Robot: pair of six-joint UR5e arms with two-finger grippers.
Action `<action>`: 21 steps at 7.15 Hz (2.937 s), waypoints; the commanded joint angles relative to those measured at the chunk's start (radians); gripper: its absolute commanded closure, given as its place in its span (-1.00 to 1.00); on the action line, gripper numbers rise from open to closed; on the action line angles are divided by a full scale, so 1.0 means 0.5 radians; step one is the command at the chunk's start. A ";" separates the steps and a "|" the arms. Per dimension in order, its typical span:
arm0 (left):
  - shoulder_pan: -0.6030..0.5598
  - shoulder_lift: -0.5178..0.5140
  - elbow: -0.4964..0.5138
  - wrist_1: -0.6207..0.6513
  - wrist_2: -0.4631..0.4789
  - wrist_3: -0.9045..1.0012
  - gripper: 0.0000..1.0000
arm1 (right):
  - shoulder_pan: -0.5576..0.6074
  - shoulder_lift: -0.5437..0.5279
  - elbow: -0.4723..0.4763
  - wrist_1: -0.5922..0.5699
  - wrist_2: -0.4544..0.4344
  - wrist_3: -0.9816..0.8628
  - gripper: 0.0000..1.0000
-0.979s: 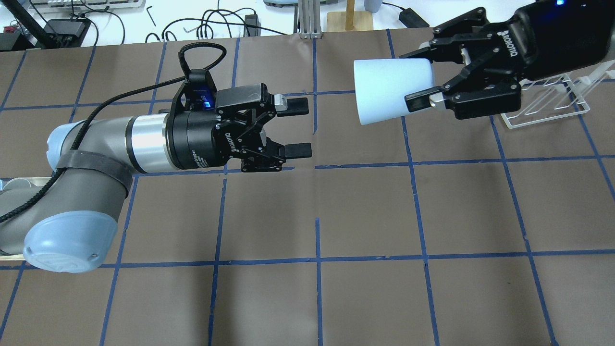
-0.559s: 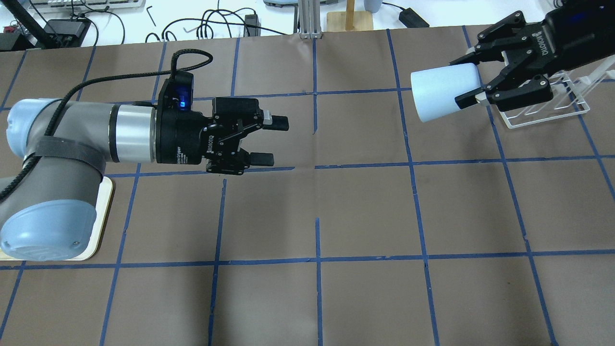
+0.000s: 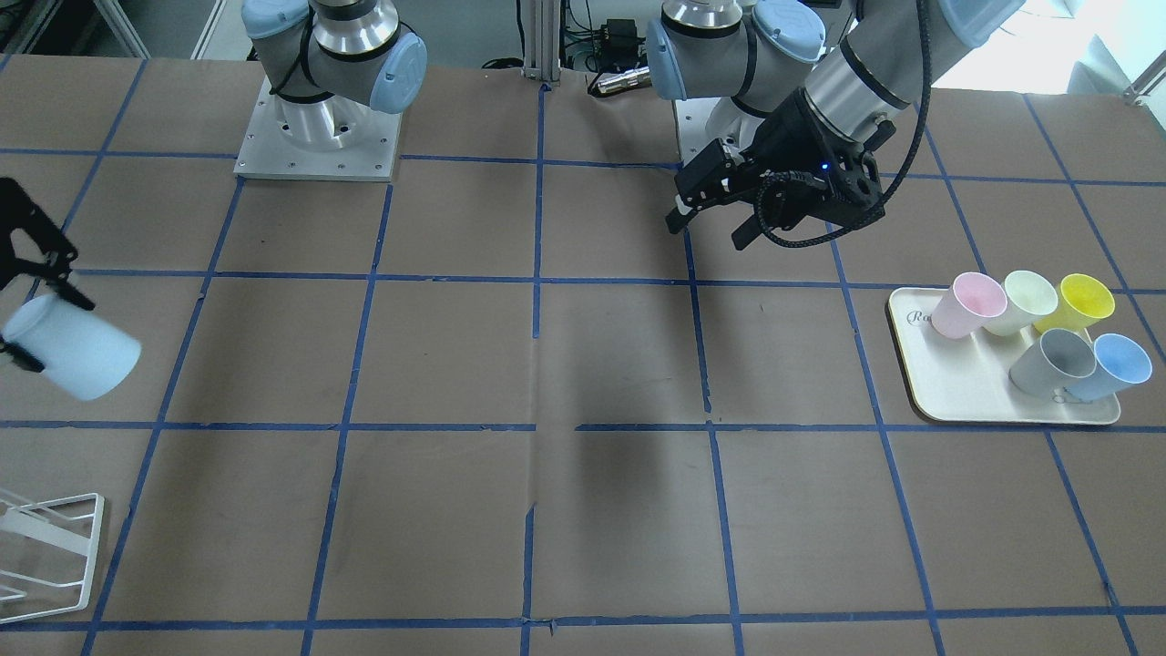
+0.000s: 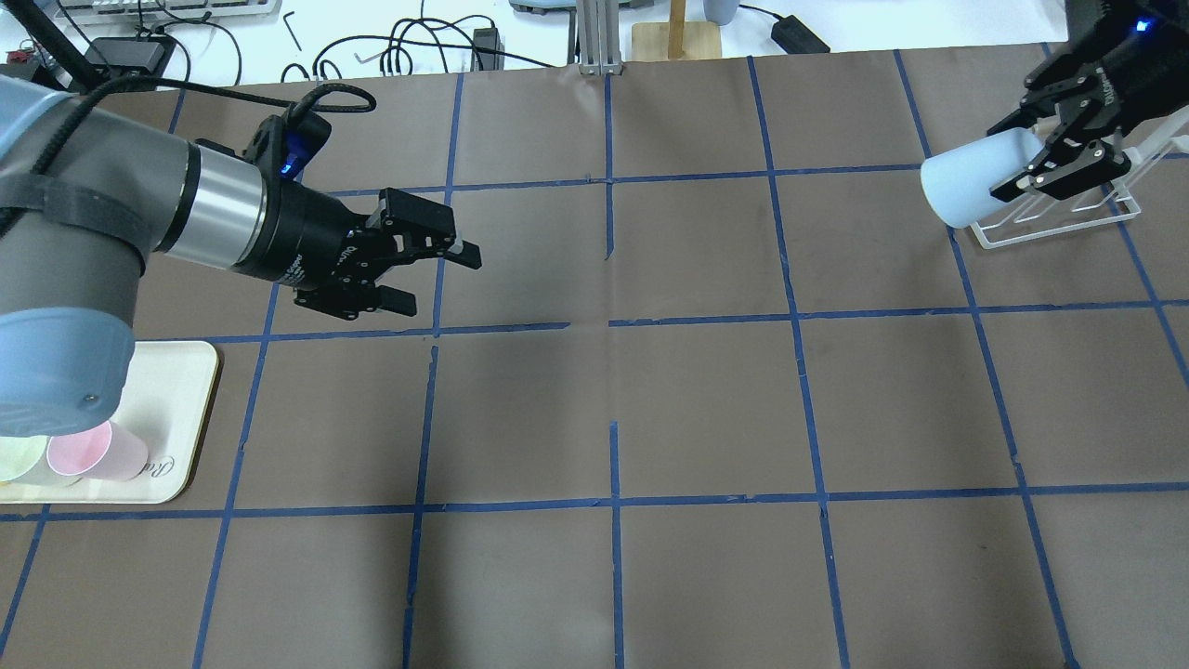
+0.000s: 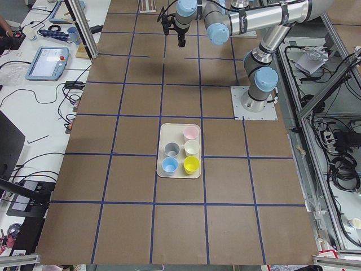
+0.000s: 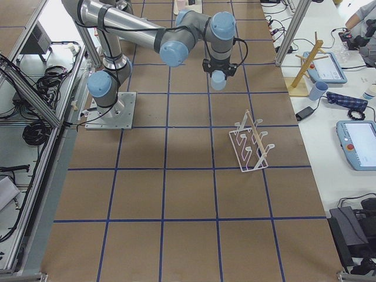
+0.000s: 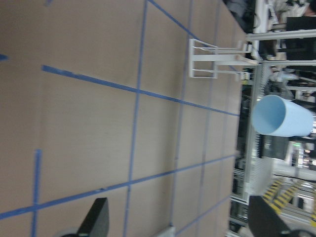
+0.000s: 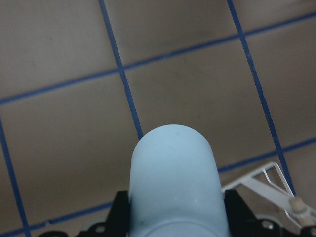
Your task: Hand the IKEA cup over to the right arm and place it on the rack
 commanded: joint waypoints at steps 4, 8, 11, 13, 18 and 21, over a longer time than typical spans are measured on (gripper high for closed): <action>-0.149 0.021 0.222 -0.288 0.939 0.120 -1.00 | -0.041 0.329 -0.009 -0.699 -0.551 0.129 0.30; -0.149 0.000 0.222 -0.341 0.918 0.126 -1.00 | -0.022 0.293 -0.006 -0.653 -0.523 0.161 0.33; -0.149 -0.003 0.222 -0.341 0.909 0.120 -1.00 | -0.001 0.327 -0.003 -0.659 -0.499 0.164 0.30; -0.149 -0.003 0.225 -0.341 0.912 0.120 -1.00 | -0.001 0.382 0.004 -0.674 -0.495 0.164 -0.15; -0.146 0.000 0.228 -0.334 0.909 0.120 -1.00 | 0.008 0.376 -0.018 -0.687 -0.397 0.194 -1.00; -0.149 -0.003 0.231 -0.341 0.900 0.120 -1.00 | 0.369 0.181 -0.076 -0.351 -0.345 1.184 -1.00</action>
